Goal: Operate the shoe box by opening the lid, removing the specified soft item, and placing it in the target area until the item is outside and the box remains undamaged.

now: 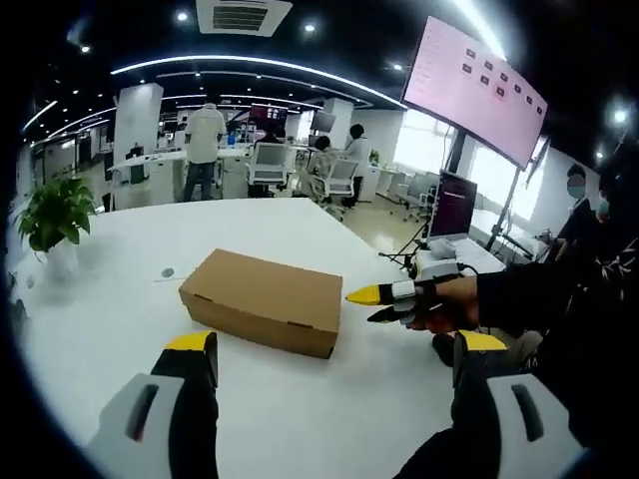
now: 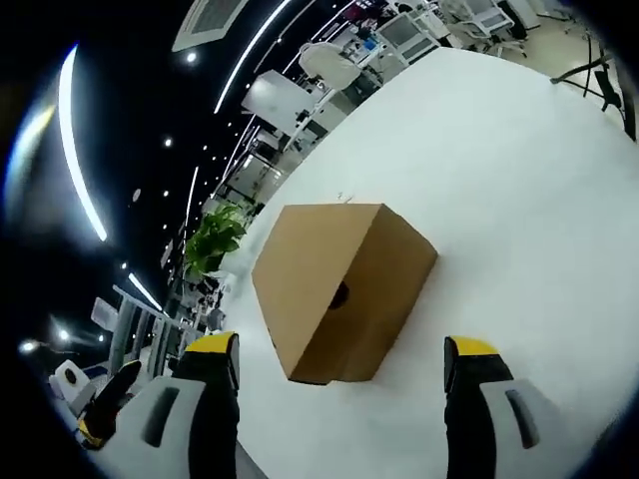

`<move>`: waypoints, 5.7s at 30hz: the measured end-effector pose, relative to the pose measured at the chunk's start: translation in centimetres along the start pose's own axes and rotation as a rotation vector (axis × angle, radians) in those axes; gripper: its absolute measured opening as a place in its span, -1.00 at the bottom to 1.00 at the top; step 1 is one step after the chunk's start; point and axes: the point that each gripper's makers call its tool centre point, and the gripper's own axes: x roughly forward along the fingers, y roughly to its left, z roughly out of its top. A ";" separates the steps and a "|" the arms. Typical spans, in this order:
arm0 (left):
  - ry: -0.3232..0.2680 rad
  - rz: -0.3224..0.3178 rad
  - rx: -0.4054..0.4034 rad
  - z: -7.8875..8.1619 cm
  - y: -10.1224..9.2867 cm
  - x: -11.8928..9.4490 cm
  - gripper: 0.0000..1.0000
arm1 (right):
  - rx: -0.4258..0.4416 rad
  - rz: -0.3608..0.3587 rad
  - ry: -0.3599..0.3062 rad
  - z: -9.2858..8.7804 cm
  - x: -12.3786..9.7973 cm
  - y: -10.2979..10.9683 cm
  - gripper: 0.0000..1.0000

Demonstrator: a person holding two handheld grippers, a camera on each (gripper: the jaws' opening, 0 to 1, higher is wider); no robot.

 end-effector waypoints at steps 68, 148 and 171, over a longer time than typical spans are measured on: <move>0.048 0.084 -0.062 -3.2 2.1 -4.0 0.82 | 0.301 -0.063 0.046 0.0 5.8 -1.6 0.20; 0.060 0.113 -0.279 1.5 4.2 -0.6 0.83 | 0.311 -0.021 0.000 0.7 4.3 -1.0 -0.30; 0.053 -0.102 -0.379 3.0 16.2 5.9 0.80 | 0.295 -0.060 -0.045 0.8 4.5 -1.1 -0.29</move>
